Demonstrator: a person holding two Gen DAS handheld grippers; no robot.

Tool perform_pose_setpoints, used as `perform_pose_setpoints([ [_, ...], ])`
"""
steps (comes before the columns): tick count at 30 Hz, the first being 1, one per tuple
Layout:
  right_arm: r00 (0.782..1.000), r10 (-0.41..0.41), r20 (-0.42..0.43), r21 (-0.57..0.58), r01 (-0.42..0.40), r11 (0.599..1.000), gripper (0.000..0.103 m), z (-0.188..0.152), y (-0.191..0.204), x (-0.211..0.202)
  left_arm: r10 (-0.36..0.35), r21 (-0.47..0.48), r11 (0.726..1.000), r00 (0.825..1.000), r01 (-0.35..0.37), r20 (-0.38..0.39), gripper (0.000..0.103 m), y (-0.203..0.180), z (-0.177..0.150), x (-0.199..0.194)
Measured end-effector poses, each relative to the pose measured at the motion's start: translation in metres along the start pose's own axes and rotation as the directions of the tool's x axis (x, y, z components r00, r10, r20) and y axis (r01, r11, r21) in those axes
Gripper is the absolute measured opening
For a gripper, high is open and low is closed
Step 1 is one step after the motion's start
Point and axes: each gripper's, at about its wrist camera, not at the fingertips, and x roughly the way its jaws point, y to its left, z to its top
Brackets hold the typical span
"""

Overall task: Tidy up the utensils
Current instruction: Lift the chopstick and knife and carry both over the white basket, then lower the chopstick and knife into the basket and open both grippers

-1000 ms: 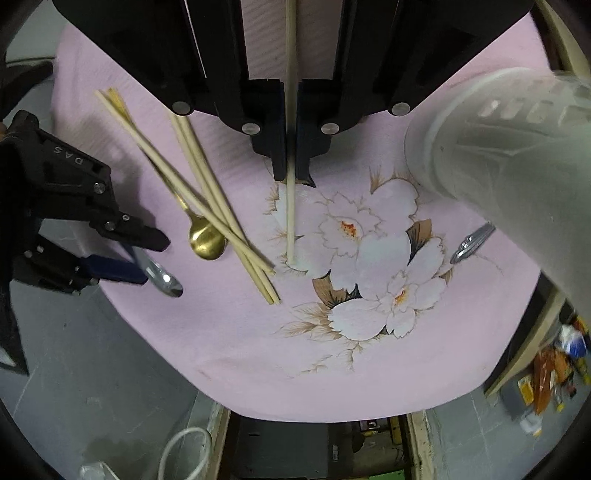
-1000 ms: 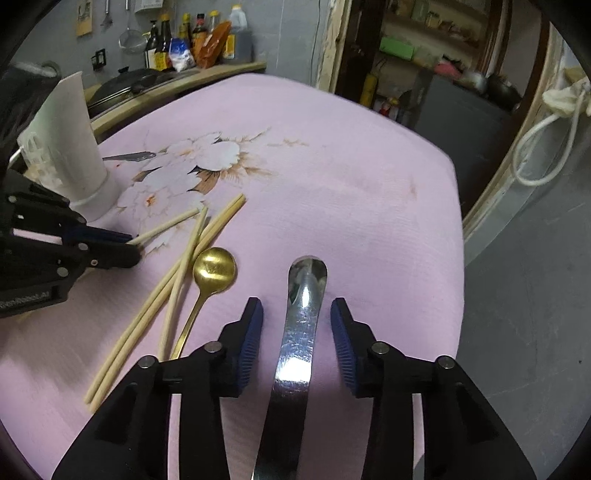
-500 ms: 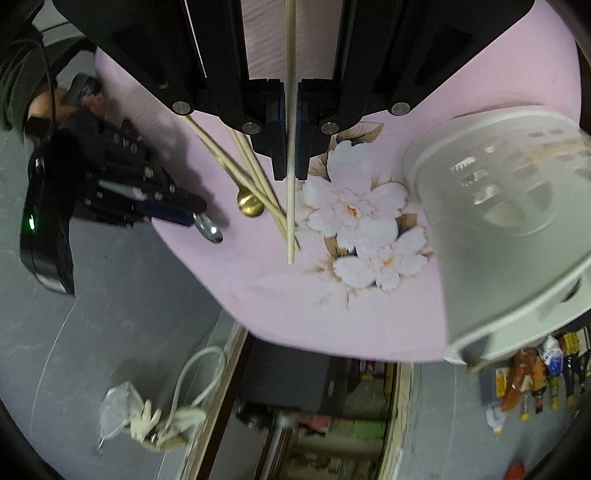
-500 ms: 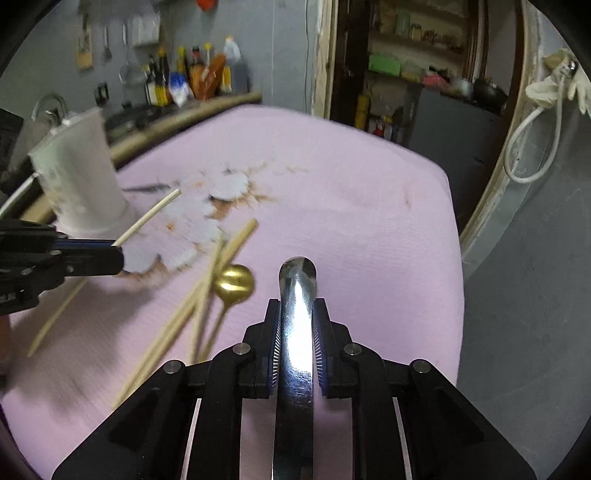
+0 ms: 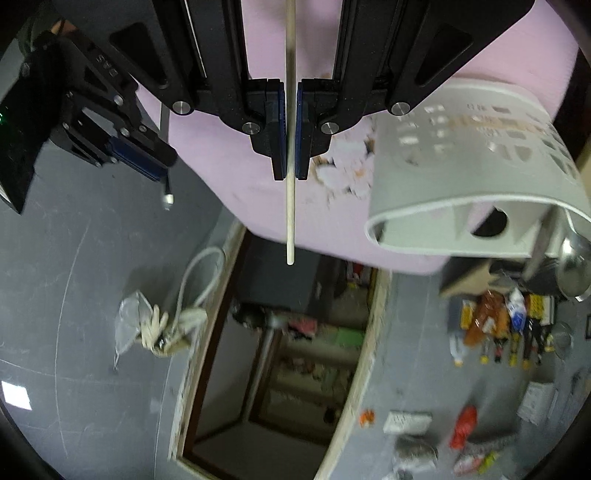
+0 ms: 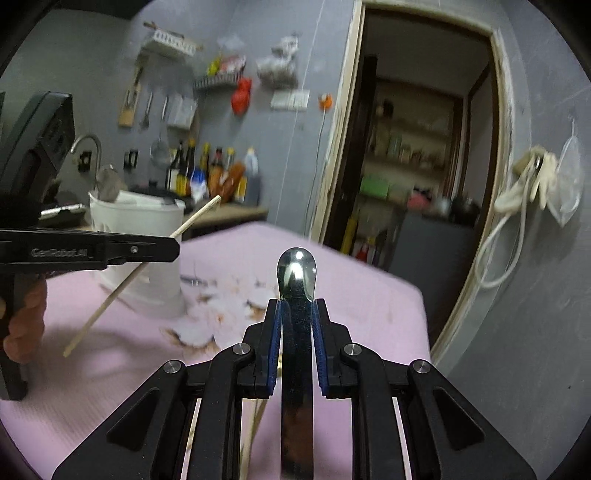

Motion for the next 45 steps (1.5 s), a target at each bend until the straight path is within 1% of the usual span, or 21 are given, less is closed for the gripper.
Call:
perform_pose_setpoints([
  [4, 0.999, -0.015, 0.049, -0.011, 0.015, 1.0, 0.014, 0.004, 0.004, -0.002, 0.01, 0.001, 1.0, 0.998, -0.01, 0.058, 0.002, 0.0, 0.005, -0.012],
  [7, 0.998, -0.019, 0.063, -0.018, 0.02, 1.0, 0.014, 0.005, 0.007, 0.0, 0.01, 0.001, 1.0, 0.997, -0.01, 0.071, 0.002, 0.003, 0.007, -0.014],
  [14, 0.997, -0.017, 0.071, -0.002, 0.017, 1.0, 0.014, 0.005, 0.007, -0.001, 0.005, -0.008, 1.0, 0.997, -0.004, 0.076, 0.002, 0.006, 0.009, -0.016],
  [19, 0.995, -0.017, 0.101, 0.018, 0.015, 1.0, 0.014, 0.005, 0.003, -0.009, 0.003, -0.006, 1.0, 0.993, -0.002, 0.121, 0.002, 0.005, 0.012, -0.024],
  [22, 0.992, -0.018, 0.129, 0.023, 0.015, 1.0, 0.014, 0.012, 0.004, -0.012, 0.001, -0.005, 1.0, 0.989, 0.0, 0.15, 0.002, 0.005, 0.016, -0.03],
  [28, 0.981, -0.011, 0.193, 0.033, 0.004, 0.999, 0.014, 0.031, 0.008, -0.018, 0.01, -0.011, 1.0, 0.978, -0.008, 0.208, 0.002, 0.01, 0.029, -0.04],
  [34, 0.967, 0.021, 0.255, 0.045, -0.033, 0.998, 0.014, 0.053, 0.014, -0.019, 0.035, -0.004, 0.999, 0.969, -0.035, 0.246, 0.002, 0.02, 0.044, -0.052],
  [39, 0.949, 0.062, 0.309, 0.041, -0.079, 0.996, 0.014, 0.078, 0.022, -0.017, 0.055, -0.01, 0.998, 0.958, -0.054, 0.28, 0.002, 0.034, 0.061, -0.066],
  [40, 0.947, 0.068, 0.314, 0.04, -0.085, 0.996, 0.014, 0.08, 0.023, -0.016, 0.059, -0.013, 0.998, 0.956, -0.057, 0.288, 0.002, 0.037, 0.065, -0.07],
  [45, 0.927, 0.119, 0.356, 0.044, -0.144, 0.989, 0.014, 0.103, 0.034, -0.009, 0.094, -0.038, 0.996, 0.932, -0.085, 0.351, 0.002, 0.058, 0.09, -0.094],
])
